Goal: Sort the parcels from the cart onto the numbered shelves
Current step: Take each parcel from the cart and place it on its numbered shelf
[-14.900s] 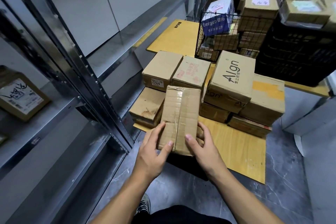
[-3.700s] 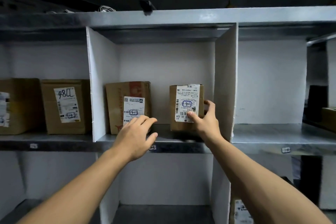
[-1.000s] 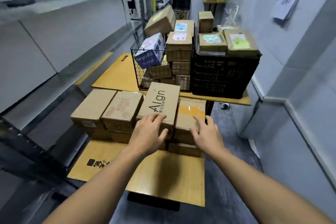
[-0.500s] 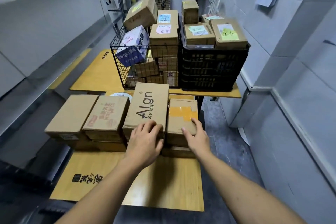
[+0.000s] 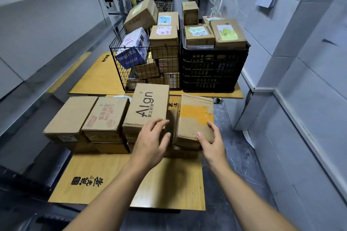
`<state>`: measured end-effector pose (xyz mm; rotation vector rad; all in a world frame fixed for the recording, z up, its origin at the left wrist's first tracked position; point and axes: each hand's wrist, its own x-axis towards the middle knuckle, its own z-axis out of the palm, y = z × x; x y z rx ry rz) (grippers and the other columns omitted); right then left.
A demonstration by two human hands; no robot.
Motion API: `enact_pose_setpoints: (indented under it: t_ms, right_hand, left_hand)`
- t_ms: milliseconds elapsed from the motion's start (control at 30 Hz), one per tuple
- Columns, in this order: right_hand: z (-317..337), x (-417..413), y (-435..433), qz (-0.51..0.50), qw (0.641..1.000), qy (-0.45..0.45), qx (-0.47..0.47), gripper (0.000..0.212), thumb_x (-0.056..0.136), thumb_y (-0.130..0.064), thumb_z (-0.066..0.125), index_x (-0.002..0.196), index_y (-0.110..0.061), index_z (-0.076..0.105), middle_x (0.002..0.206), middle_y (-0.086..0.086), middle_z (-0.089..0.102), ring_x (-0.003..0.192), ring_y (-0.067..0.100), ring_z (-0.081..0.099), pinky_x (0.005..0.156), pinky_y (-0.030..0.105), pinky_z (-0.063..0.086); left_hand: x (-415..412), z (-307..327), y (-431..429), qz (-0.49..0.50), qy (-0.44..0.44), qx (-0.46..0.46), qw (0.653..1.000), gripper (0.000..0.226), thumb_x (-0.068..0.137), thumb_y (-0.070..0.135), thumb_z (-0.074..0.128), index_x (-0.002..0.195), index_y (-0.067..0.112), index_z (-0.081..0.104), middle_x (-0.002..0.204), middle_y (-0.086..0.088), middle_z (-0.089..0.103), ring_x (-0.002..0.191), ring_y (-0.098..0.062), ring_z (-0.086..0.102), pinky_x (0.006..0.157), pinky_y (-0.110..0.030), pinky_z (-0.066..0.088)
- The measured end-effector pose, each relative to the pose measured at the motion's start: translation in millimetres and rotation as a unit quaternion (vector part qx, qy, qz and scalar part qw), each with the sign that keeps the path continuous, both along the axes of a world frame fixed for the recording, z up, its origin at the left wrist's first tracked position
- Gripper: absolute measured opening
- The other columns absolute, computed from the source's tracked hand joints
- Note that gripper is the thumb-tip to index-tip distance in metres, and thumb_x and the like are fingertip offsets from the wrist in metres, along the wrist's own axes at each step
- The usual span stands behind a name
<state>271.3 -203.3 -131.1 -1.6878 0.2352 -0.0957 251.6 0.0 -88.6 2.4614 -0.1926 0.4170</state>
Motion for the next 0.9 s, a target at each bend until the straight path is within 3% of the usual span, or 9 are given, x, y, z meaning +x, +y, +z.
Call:
enact_pose_setpoints:
  t_ms: [167, 300, 367, 500, 567, 633, 700, 800, 900]
  right_hand:
    - [10, -27, -10, 0.006, 0.977, 0.021, 0.213, 0.043, 0.092, -0.025, 0.069, 0.120, -0.056, 0.057, 0.133, -0.008, 0.050, 0.118, 0.027, 0.059, 0.078, 0.045, 0.061]
    - [16, -38, -20, 0.062, 0.949, 0.024, 0.310, 0.051, 0.082, -0.030, 0.071, 0.128, -0.046, 0.058, 0.143, 0.007, 0.052, 0.124, 0.037, 0.057, 0.084, 0.054, 0.057]
    - [20, -42, -23, 0.093, 0.942, 0.032, 0.322, 0.049, 0.084, -0.029, 0.068, 0.129, -0.044, 0.057, 0.140, 0.009, 0.056, 0.122, 0.038, 0.059, 0.086, 0.056, 0.056]
    - [29, -49, -25, 0.123, 0.966, 0.024, 0.224, 0.041, 0.092, -0.026, 0.062, 0.127, -0.048, 0.059, 0.131, 0.000, 0.064, 0.118, 0.027, 0.063, 0.098, 0.055, 0.052]
    - [32, -52, -25, 0.124, 0.991, -0.015, 0.038, 0.040, 0.100, -0.019, 0.058, 0.125, -0.050, 0.059, 0.136, -0.004, 0.058, 0.124, 0.015, 0.056, 0.108, 0.036, 0.046]
    - [38, -53, -24, 0.108, 0.988, -0.050, -0.097, 0.038, 0.100, -0.021, 0.058, 0.119, -0.054, 0.055, 0.139, -0.008, 0.051, 0.125, 0.002, 0.049, 0.100, 0.007, 0.037]
    - [44, -55, -21, 0.111, 0.989, -0.061, -0.081, 0.031, 0.096, -0.038, 0.060, 0.121, -0.056, 0.057, 0.133, -0.013, 0.056, 0.119, -0.005, 0.053, 0.101, 0.015, 0.044]
    - [48, -58, -12, 0.161, 0.985, -0.043, 0.042, 0.069, 0.078, -0.070, 0.064, 0.140, -0.043, 0.048, 0.130, -0.006, 0.065, 0.120, 0.009, 0.062, 0.104, 0.044, 0.050]
    - [49, -57, -8, 0.146, 0.985, -0.049, 0.079, 0.071, 0.075, -0.060, 0.072, 0.139, -0.043, 0.046, 0.133, -0.005, 0.064, 0.126, 0.016, 0.058, 0.107, 0.049, 0.046]
  left_hand:
    - [-12, 4, -17, 0.005, 0.025, -0.103, 0.994, 0.046, 0.094, 0.037, 0.056, 0.139, 0.026, 0.048, 0.133, 0.011, 0.046, 0.124, -0.003, 0.041, 0.103, -0.021, 0.032]
    - [-22, 6, -27, -0.004, 0.075, -0.183, 0.980, 0.063, 0.087, 0.055, 0.052, 0.144, 0.032, 0.039, 0.141, 0.012, 0.042, 0.127, 0.004, 0.039, 0.101, -0.008, 0.028]
    - [-28, 6, -33, -0.036, 0.103, -0.261, 0.959, 0.070, 0.084, 0.059, 0.052, 0.146, 0.033, 0.035, 0.145, 0.012, 0.042, 0.131, 0.007, 0.037, 0.110, -0.019, 0.032]
    - [-42, 5, -40, -0.029, 0.083, -0.336, 0.938, 0.069, 0.082, 0.053, 0.059, 0.145, 0.034, 0.037, 0.144, 0.012, 0.047, 0.132, -0.001, 0.043, 0.110, -0.040, 0.040]
    - [-48, 7, -38, -0.005, 0.055, -0.310, 0.949, 0.064, 0.082, 0.048, 0.062, 0.141, 0.040, 0.039, 0.140, 0.013, 0.049, 0.128, -0.001, 0.046, 0.106, -0.038, 0.044]
    - [-54, 8, -35, 0.006, 0.029, -0.282, 0.959, 0.062, 0.082, 0.047, 0.062, 0.139, 0.043, 0.041, 0.136, 0.015, 0.049, 0.126, 0.000, 0.048, 0.102, -0.034, 0.047]
    - [-60, 10, -33, 0.005, 0.009, -0.259, 0.966, 0.062, 0.082, 0.050, 0.062, 0.140, 0.043, 0.041, 0.134, 0.017, 0.049, 0.124, 0.000, 0.049, 0.100, -0.030, 0.048]
    - [-66, 11, -35, -0.004, -0.017, -0.200, 0.980, 0.062, 0.084, 0.049, 0.061, 0.142, 0.043, 0.039, 0.134, 0.014, 0.047, 0.124, -0.001, 0.048, 0.098, -0.026, 0.047]
    - [-69, 14, -34, -0.026, -0.018, -0.237, 0.971, 0.060, 0.087, 0.045, 0.060, 0.144, 0.037, 0.040, 0.138, 0.013, 0.050, 0.127, -0.009, 0.050, 0.099, -0.032, 0.048]
